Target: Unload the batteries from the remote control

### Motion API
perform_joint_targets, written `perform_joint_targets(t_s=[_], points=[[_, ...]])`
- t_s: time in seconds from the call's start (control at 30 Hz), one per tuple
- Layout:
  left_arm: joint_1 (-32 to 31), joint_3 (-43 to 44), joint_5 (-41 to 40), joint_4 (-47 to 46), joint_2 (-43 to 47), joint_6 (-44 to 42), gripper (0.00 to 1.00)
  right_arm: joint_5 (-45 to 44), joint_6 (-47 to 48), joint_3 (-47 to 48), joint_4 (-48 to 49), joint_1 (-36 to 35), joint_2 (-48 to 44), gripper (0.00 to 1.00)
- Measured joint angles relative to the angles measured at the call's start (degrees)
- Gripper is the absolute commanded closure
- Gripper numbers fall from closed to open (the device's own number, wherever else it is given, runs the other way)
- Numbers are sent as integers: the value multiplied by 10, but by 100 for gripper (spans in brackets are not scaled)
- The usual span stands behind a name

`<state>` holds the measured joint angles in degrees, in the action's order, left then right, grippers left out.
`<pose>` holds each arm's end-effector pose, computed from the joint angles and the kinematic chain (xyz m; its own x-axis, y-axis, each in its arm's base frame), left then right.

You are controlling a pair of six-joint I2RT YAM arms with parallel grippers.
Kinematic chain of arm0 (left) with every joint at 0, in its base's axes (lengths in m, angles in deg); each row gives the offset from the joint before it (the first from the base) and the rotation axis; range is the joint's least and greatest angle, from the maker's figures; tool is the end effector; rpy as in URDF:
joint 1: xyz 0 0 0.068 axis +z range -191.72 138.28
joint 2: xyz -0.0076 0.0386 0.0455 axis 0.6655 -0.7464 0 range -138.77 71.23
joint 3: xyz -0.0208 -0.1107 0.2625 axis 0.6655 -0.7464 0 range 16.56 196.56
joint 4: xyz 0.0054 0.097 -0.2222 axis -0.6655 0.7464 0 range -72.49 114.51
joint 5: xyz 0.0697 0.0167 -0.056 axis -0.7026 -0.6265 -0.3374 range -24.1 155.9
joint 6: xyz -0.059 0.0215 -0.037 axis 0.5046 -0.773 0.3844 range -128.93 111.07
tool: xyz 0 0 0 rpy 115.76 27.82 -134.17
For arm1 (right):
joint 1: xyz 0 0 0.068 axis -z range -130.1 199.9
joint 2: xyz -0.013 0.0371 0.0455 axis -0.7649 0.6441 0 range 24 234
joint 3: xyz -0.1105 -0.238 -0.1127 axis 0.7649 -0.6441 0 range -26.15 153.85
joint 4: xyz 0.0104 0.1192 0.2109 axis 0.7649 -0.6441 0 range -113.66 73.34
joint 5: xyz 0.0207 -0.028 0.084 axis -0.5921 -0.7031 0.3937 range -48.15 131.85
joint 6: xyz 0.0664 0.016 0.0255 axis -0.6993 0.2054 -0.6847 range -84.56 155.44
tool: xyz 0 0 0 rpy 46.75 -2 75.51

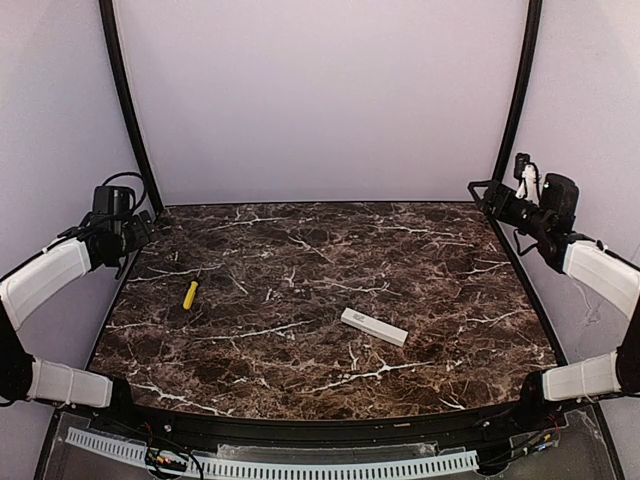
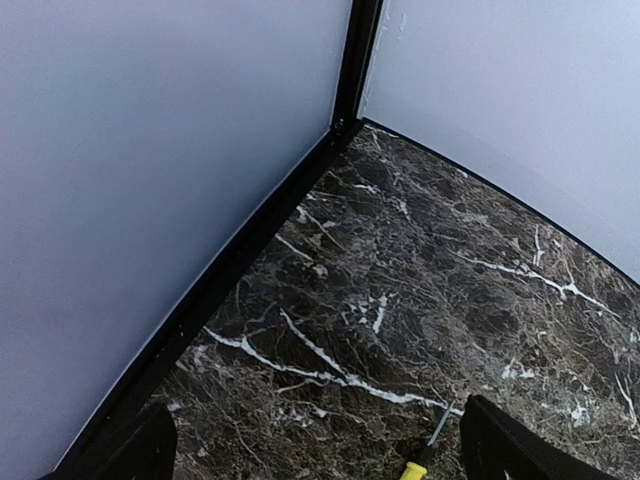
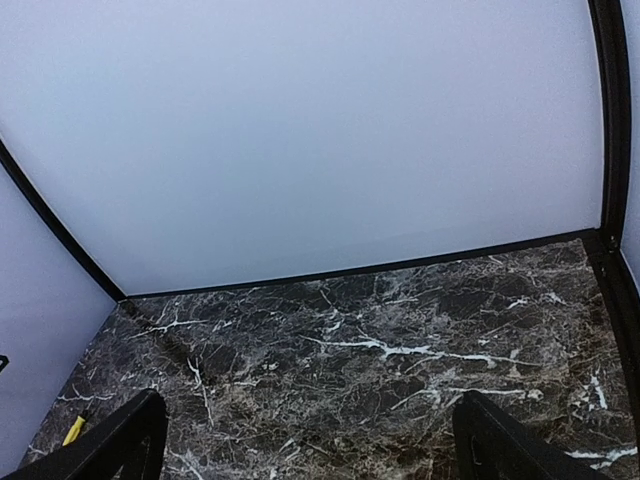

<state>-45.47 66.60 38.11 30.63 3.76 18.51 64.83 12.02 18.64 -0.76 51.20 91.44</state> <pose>0.2574 0.0114 0.2947 -0.2922 -0.3894 -0.8735 -0.5380 0.8221 -0.1865 0.2735 0.0174 0.3231 -0.2536 0.3718 -0.8930 -0.2899 0.8515 0.4369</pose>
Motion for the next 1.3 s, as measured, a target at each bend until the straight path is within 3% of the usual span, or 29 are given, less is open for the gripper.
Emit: perform_joint_targets(t_s=[0.4, 0.8, 1.03, 1.3], points=[[0, 116, 187, 98, -41, -54, 0, 69, 52, 15, -76, -10, 0, 1], [-22, 110, 404, 87, -42, -119, 0, 74, 200, 53, -190, -143, 15, 1], [-69, 120, 424, 104, -47, -160, 0, 65, 278, 59, -242, -219, 37, 2], [-81, 156, 419, 127, -68, -200, 0, 52, 341, 57, -278, -308, 54, 1]])
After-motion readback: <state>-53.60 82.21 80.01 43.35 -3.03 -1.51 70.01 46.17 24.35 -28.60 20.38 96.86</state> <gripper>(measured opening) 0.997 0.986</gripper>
